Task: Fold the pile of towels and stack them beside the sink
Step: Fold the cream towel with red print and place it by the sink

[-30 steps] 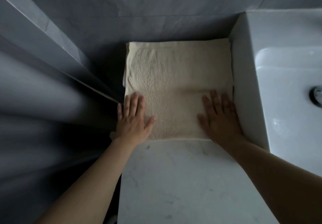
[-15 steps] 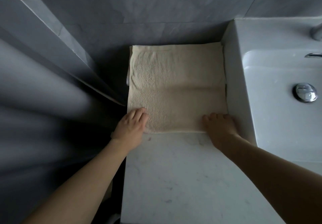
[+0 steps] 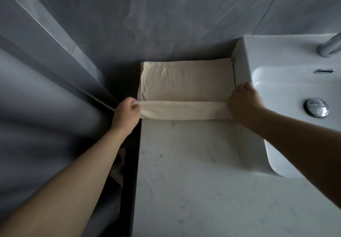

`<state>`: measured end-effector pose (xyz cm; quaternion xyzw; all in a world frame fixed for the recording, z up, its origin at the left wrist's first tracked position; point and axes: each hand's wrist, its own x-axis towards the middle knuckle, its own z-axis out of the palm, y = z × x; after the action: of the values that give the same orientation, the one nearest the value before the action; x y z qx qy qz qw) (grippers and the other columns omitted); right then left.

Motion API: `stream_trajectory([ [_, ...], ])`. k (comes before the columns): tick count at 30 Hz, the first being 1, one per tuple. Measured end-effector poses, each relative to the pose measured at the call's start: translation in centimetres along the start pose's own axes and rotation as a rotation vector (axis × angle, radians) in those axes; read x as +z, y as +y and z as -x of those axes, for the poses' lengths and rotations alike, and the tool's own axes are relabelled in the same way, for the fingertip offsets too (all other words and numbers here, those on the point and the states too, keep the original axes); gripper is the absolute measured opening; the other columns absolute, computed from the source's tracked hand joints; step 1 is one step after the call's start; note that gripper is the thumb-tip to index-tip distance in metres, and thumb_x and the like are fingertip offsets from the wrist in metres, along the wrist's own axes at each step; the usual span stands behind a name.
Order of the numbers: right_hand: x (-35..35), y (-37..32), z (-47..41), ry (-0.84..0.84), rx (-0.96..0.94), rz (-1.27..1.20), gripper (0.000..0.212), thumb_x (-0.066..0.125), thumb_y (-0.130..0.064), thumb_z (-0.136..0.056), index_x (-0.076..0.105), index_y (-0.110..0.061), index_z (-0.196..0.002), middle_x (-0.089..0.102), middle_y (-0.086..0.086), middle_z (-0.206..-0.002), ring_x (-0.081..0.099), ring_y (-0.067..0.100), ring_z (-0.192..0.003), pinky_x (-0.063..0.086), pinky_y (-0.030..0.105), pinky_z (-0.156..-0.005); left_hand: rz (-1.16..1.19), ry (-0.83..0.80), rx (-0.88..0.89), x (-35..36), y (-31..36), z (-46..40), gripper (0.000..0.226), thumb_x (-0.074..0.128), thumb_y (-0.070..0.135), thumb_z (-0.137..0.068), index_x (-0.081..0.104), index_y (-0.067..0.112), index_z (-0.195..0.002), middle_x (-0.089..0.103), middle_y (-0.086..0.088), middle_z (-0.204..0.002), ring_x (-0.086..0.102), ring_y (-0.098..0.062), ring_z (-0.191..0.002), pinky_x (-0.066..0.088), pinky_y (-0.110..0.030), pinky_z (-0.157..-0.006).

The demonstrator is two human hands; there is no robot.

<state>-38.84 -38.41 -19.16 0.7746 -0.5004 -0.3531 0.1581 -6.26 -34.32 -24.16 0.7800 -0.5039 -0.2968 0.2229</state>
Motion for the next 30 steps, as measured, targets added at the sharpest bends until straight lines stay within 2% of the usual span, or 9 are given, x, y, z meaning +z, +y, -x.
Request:
stream_trajectory([
  [3, -1.6, 2.9, -2.3, -0.004, 0.062, 0.107, 0.037, 0.043, -0.029, -0.092, 0.06, -0.022, -0.124, 0.055, 0.002, -0.129, 0.042, 0.025, -0.124, 0.024, 0.039, -0.105, 0.223, 0.072, -0.116, 0.3, 2.3, -3.5, 0.016, 0.047, 0.018, -0.097, 0.059, 0.021, -0.107, 0.058, 0.004, -0.091, 0.055, -0.008, -0.079, 0.044, -0.025, -0.062],
  [7, -3.1, 5.5, -6.5, -0.004, 0.124, 0.186, 0.038, 0.042, -0.028, -0.094, 0.058, -0.022, -0.127, 0.052, 0.003, -0.136, 0.038, 0.027, -0.13, 0.02, 0.04, -0.111, 0.314, 0.14, -0.204, 0.9, 3.9, -8.1, 0.014, 0.045, 0.016, -0.097, 0.058, 0.015, -0.1, 0.061, -0.003, -0.096, 0.059, -0.018, -0.083, 0.049, -0.03, -0.07],
  [11, -3.2, 6.7, -11.3, -0.026, 0.124, 0.236, 0.027, 0.046, -0.031, -0.094, 0.064, -0.022, -0.112, 0.062, 0.0, -0.119, 0.053, 0.021, -0.113, 0.033, 0.036, -0.101, 0.282, 0.188, -0.226, 2.0, 4.3, -12.5, 0.021, 0.047, 0.017, -0.096, 0.063, 0.007, -0.105, 0.066, -0.011, -0.105, 0.061, -0.022, -0.087, 0.052, -0.033, -0.076],
  [15, -1.7, 6.3, -13.9, -0.111, 0.097, 0.069, 0.017, 0.054, -0.022, -0.095, 0.063, -0.013, -0.106, 0.063, 0.003, -0.102, 0.058, 0.026, -0.096, 0.041, 0.035, -0.072, 0.189, 0.22, -0.19, 3.1, 4.8, -15.4, 0.027, 0.049, 0.018, -0.097, 0.067, 0.002, -0.11, 0.068, -0.016, -0.113, 0.065, -0.029, -0.104, 0.052, -0.035, -0.083],
  [19, -0.4, 7.1, -15.8, 0.066, 0.106, -0.387, 0.015, 0.057, -0.016, -0.091, 0.069, -0.008, -0.094, 0.068, 0.013, -0.093, 0.064, 0.032, -0.093, 0.046, 0.039, -0.078, 0.125, 0.246, -0.169, 4.1, 4.8, -17.1, 0.022, 0.05, 0.017, -0.097, 0.066, 0.002, -0.095, 0.068, -0.016, -0.099, 0.065, -0.031, -0.099, 0.041, -0.026, -0.069],
  [23, -0.6, 5.9, -17.3, 0.042, 0.081, -0.154, 0.018, 0.056, -0.018, -0.09, 0.07, -0.01, -0.099, 0.07, 0.009, -0.097, 0.064, 0.031, -0.097, 0.048, 0.04, -0.079, 0.045, 0.296, -0.135, 4.6, 4.6, -17.5, 0.023, 0.055, 0.02, -0.097, 0.067, 0.002, -0.103, 0.069, -0.015, -0.105, 0.065, -0.028, -0.1, 0.036, -0.023, -0.069],
  [26, -0.6, 4.9, -17.2, -0.085, 0.041, 0.102, 0.024, 0.051, -0.011, -0.089, 0.069, -0.013, -0.104, 0.068, 0.005, -0.102, 0.062, 0.03, -0.094, 0.039, 0.035, -0.064, 0.054, 0.325, -0.131, 5.0, 4.6, -17.2, 0.021, 0.056, 0.019, -0.096, 0.063, 0.002, -0.107, 0.067, -0.012, -0.107, 0.061, -0.025, -0.096, 0.034, -0.021, -0.071],
  [28, -0.1, 4.7, -17.3, -0.046, 0.07, 0.052, 0.023, 0.048, -0.008, -0.09, 0.066, -0.01, -0.105, 0.067, 0.009, -0.103, 0.062, 0.033, -0.093, 0.037, 0.036, -0.063, 0.077, 0.347, -0.125, 5.0, 5.0, -16.7, 0.019, 0.055, 0.017, -0.096, 0.06, 0.002, -0.108, 0.064, -0.011, -0.104, 0.06, -0.026, -0.096, 0.031, -0.017, -0.068],
  [30, 0.1, 4.1, -17.1, 0.073, 0.175, -0.215, 0.026, 0.044, -0.011, -0.092, 0.057, -0.005, -0.115, 0.062, 0.017, -0.11, 0.059, 0.037, -0.099, 0.039, 0.039, -0.068, 0.015, 0.408, -0.005, 5.0, 5.4, -15.6, 0.023, 0.054, 0.011, -0.093, 0.057, 0.001, -0.114, 0.06, -0.016, -0.114, 0.058, -0.032, -0.106, 0.035, -0.019, -0.076],
])
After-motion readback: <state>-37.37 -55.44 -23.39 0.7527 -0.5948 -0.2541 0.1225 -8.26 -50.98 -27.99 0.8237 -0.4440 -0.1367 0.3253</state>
